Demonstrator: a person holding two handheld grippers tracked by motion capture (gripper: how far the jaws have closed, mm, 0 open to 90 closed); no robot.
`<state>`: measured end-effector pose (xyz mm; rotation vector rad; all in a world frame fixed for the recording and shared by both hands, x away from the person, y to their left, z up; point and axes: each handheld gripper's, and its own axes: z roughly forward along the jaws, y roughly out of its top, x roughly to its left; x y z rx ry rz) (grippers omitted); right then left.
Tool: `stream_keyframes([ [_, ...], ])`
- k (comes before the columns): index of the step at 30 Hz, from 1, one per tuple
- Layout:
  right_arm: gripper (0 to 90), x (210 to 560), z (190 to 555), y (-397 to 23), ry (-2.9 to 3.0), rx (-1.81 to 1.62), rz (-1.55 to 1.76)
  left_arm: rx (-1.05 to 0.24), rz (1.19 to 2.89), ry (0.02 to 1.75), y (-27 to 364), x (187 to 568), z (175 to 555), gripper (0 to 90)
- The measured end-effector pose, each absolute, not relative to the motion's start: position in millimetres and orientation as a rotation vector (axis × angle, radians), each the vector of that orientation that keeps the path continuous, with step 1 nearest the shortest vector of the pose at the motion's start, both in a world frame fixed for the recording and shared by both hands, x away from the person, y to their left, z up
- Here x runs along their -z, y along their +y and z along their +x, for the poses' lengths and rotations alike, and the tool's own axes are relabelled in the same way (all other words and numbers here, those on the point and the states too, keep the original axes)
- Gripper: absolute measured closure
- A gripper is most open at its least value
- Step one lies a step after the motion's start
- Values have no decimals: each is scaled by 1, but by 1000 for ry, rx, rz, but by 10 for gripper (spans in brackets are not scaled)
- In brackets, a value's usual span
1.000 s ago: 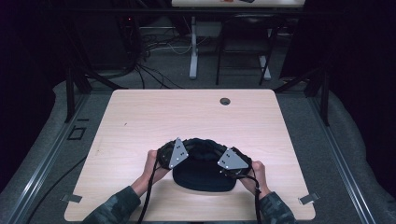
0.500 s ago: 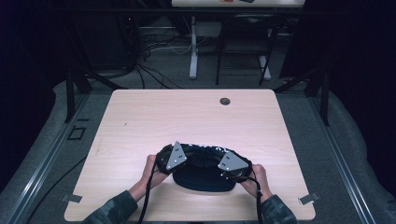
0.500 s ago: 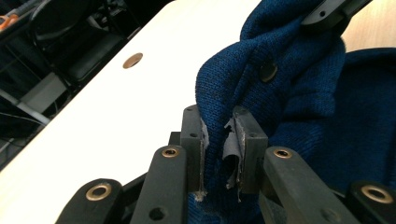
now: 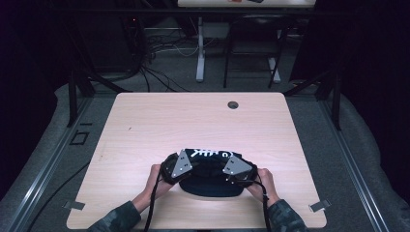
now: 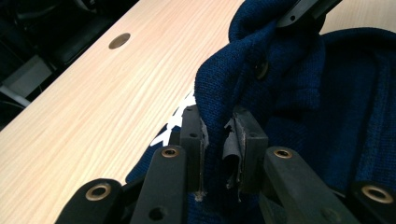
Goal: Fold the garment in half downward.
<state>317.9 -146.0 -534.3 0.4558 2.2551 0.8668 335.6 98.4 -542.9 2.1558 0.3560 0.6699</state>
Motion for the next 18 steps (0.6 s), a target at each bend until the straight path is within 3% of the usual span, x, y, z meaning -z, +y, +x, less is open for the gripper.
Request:
stream_keyframes([
  [18,768,542,356,-135,2264,-843,476,-679,2165,450,100,551,362,770],
])
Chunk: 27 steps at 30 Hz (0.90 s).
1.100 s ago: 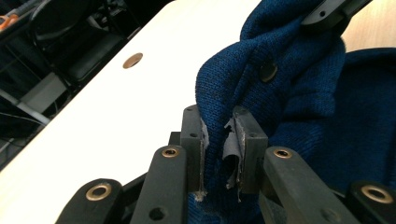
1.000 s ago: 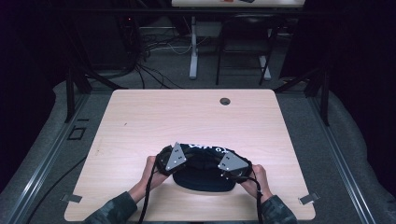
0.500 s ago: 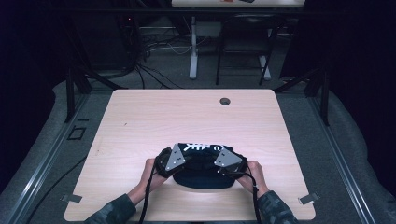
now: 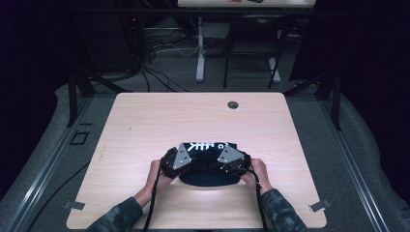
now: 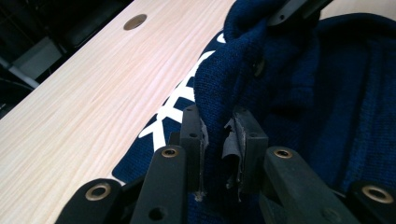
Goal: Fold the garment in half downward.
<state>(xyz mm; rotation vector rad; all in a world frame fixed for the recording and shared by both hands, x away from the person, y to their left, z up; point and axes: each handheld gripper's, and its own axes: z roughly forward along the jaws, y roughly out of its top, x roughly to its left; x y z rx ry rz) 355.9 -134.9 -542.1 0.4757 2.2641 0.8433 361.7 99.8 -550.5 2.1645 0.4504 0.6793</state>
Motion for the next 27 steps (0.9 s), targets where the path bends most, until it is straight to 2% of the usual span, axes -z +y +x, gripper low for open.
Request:
stream_keyframes([
  [14,766,548,375,-143,2286,-853,568,-651,2183,481,90,555,380,769],
  [22,752,548,370,-145,2330,-871,599,-540,2213,486,93,555,377,755],
  [25,683,545,365,-147,2373,-875,614,-478,2228,495,96,552,375,694],
  [27,589,538,361,-150,2415,-888,614,-432,2220,512,100,547,371,579],
])
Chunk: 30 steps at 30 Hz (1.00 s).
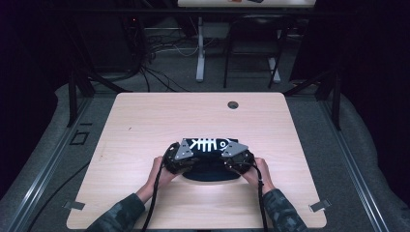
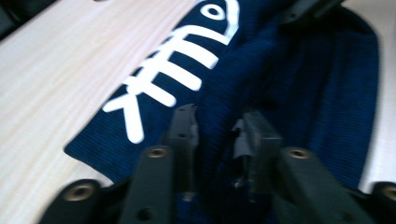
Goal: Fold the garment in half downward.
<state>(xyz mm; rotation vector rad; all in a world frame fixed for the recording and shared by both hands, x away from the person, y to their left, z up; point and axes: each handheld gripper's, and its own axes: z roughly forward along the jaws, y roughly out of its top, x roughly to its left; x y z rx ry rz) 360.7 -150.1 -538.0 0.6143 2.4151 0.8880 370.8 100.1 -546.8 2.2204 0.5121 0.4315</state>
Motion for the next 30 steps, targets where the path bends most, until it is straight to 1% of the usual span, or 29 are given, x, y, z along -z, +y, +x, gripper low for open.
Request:
stream_keyframes([
  [1,568,534,357,-152,2423,-899,626,-415,2215,512,102,544,369,527],
  [3,495,525,349,-158,2421,-933,633,-386,2191,509,108,536,363,441],
  [4,476,522,347,-161,2425,-948,632,-368,2178,506,112,530,360,395],
  [8,396,505,338,-174,2401,-1014,687,-342,2106,512,123,511,355,314],
  [11,377,499,339,-179,2362,-1054,740,-398,2095,546,124,504,358,301],
  [12,375,500,340,-179,2354,-1049,761,-406,2096,566,123,504,360,300],
  [14,359,504,345,-177,2347,-1038,823,-462,2121,616,119,510,366,302],
  [17,349,516,355,-174,2356,-1020,907,-430,2171,684,114,526,376,296],
  [20,335,529,360,-169,2401,-979,946,-397,2218,689,111,541,376,288],
  [21,333,532,360,-168,2420,-949,951,-402,2226,688,110,544,375,266],
  [24,333,540,358,-167,2460,-916,963,-382,2247,687,108,552,372,246],
  [30,329,550,353,-166,2495,-892,962,-409,2294,666,106,561,372,232],
])
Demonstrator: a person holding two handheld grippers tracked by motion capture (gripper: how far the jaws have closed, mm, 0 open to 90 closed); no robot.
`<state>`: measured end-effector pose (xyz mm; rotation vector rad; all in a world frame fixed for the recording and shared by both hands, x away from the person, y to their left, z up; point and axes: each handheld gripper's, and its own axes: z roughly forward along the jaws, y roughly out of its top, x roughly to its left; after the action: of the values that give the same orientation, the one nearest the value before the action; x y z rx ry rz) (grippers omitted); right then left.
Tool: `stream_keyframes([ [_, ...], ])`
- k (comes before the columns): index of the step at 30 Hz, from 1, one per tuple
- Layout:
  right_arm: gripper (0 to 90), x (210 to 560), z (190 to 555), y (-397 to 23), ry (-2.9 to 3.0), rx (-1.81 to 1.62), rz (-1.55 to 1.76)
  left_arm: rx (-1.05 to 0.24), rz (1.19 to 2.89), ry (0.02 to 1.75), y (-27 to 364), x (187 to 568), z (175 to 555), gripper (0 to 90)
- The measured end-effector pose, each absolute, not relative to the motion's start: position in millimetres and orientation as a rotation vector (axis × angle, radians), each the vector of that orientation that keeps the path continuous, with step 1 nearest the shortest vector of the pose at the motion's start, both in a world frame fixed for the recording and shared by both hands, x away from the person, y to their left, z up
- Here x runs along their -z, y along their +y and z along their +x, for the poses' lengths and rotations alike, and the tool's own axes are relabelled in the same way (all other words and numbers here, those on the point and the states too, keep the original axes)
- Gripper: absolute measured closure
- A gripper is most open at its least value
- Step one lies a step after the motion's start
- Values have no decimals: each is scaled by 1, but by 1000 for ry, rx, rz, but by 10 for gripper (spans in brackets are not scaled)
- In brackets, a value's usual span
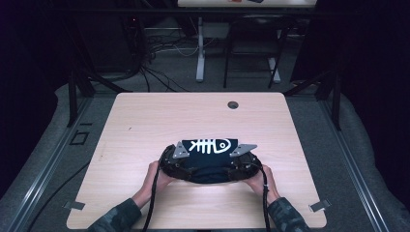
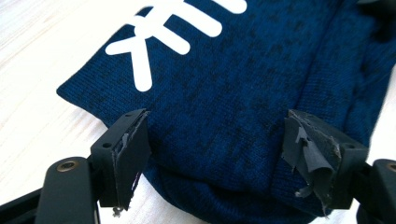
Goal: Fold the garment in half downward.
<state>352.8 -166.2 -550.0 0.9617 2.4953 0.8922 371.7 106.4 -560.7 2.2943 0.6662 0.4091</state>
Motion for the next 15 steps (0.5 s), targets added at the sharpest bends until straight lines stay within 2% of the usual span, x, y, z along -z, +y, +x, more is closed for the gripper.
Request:
stream_keyframes([
  [9,321,559,352,-163,2498,-919,998,-390,2299,679,111,565,382,206],
  [15,250,564,359,-168,2496,-948,1041,-366,2293,684,112,567,382,202],
])
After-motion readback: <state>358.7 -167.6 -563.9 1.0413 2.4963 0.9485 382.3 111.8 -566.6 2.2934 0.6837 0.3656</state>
